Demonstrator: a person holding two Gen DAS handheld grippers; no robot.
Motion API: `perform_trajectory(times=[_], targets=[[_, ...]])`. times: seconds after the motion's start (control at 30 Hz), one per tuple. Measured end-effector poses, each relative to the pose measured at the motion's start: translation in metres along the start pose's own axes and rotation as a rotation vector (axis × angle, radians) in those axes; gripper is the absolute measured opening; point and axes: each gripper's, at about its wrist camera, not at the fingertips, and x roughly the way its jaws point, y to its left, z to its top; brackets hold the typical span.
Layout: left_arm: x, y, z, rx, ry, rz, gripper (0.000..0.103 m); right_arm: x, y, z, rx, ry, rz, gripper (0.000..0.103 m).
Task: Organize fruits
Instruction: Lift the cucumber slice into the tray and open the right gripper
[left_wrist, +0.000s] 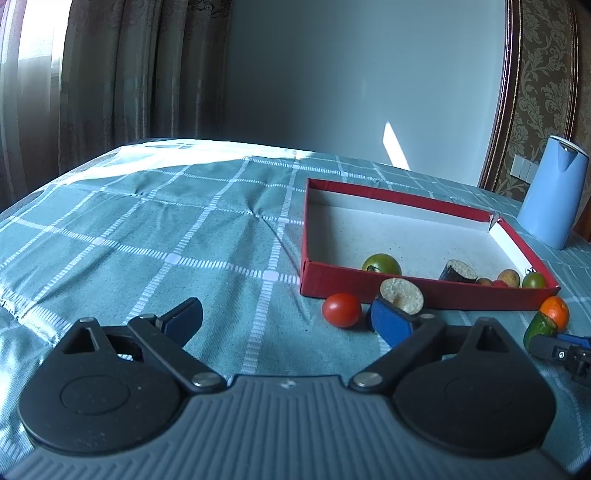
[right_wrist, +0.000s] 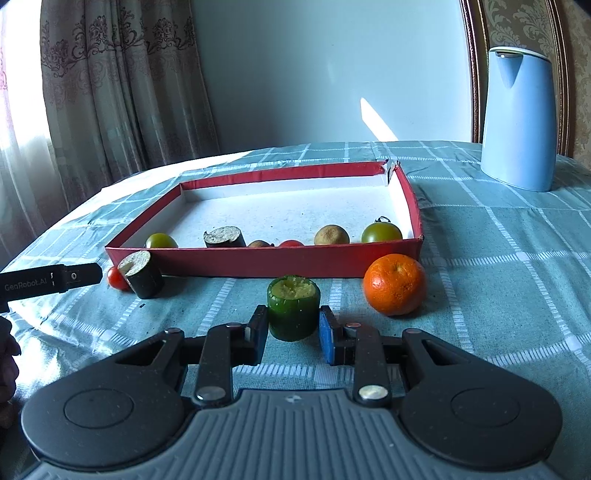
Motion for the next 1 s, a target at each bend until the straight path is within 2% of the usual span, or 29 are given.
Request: perform_trajectory(times=[0.6, 0.87, 1.0], targets=[[0.006, -0.002, 0.000, 0.016, 0.030, 0.022, 0.097, -0.003, 0.007, 0.003, -0.027, -0.043, 0.058, 0.028], [0.008, -0.003, 0.000, 0.023, 0.036, 0.032, 0.097, 0.003, 0.007, 0.039, -0.052, -0.129, 0.049, 0.029], [0.008, -0.003, 0.000, 0.027, 0.038, 0.034, 0.097, 0.020, 0.008, 0.058, -0.077, -0.155, 0.013, 0.029]])
